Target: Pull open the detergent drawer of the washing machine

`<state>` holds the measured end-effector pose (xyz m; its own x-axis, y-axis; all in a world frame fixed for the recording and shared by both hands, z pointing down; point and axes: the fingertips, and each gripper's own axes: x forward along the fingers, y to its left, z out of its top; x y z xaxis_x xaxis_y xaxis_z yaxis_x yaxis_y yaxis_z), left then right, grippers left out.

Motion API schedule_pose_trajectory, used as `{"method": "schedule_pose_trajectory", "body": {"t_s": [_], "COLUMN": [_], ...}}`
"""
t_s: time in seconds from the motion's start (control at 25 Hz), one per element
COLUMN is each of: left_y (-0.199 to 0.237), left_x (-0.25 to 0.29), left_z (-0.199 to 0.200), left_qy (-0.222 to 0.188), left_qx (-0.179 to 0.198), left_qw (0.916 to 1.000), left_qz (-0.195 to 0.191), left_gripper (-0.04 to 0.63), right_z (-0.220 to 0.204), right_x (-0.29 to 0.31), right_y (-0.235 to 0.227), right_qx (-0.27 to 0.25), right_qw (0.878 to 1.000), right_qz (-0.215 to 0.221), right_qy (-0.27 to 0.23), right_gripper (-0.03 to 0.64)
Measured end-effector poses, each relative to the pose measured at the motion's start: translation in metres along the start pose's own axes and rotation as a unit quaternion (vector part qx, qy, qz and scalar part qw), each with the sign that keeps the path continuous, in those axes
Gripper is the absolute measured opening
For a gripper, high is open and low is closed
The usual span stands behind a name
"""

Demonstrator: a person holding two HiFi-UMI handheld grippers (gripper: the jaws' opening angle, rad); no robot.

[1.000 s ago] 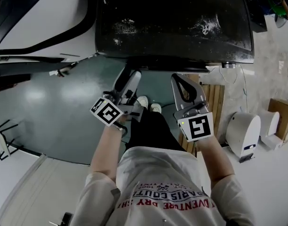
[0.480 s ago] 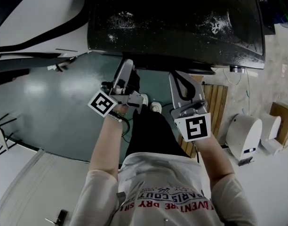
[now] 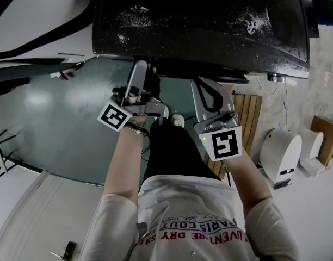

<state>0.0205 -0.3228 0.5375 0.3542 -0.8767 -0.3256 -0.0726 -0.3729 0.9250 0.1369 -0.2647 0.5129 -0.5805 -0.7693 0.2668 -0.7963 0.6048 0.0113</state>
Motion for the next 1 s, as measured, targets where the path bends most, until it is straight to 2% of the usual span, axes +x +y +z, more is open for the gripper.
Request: {"method": "schedule_pose_trajectory", "body": {"t_s": [0.12,0.28,0.44,0.6,0.72,1.0], "left_y": [0.000,0.000,0.000,-0.002,-0.009,-0.017], "left_x": [-0.001,-0.004,-0.003,-0.008,-0.025,-0.043], "left_z": [0.000,0.002,0.005,0.003,-0.001,-0.005], "left_qy": [-0.009,-0.023,-0.041,-0.032,-0.031,-0.015], "left_qx": [-0.002,-0.035,-0.050,-0.058,-0.057,-0.061], "left_qw": [1.0000,0.9991,0.9979,0.9978,0.9975,0.9977], "left_qz": [0.000,-0.007,-0.008,-0.011,-0.026,-0.026], "left_gripper": [0.365,0.341,0.337,0.334,0.304,0.308], "right_z": [-0.001,0.001,0.004,0.002,0.000,0.003], "right_x": [0.000,-0.006,-0.012,-0.020,-0.023,-0.031], "right_y": [0.005,0.012,0.016,0.018,0.014,0.014], "right_qx": [-0.007,-0.014,-0.014,-0.016,-0.018,-0.014], "right_qw": [1.000,1.000,1.000,1.000,1.000,0.999], "right_qz": [0.006,0.012,0.007,0.004,-0.005,-0.035], "right_qy": [-0.001,-0.008,-0.019,-0.019,-0.017,-0.020], "right_gripper": [0.002,0.002,0.002,0.002,0.002,0.002]}}
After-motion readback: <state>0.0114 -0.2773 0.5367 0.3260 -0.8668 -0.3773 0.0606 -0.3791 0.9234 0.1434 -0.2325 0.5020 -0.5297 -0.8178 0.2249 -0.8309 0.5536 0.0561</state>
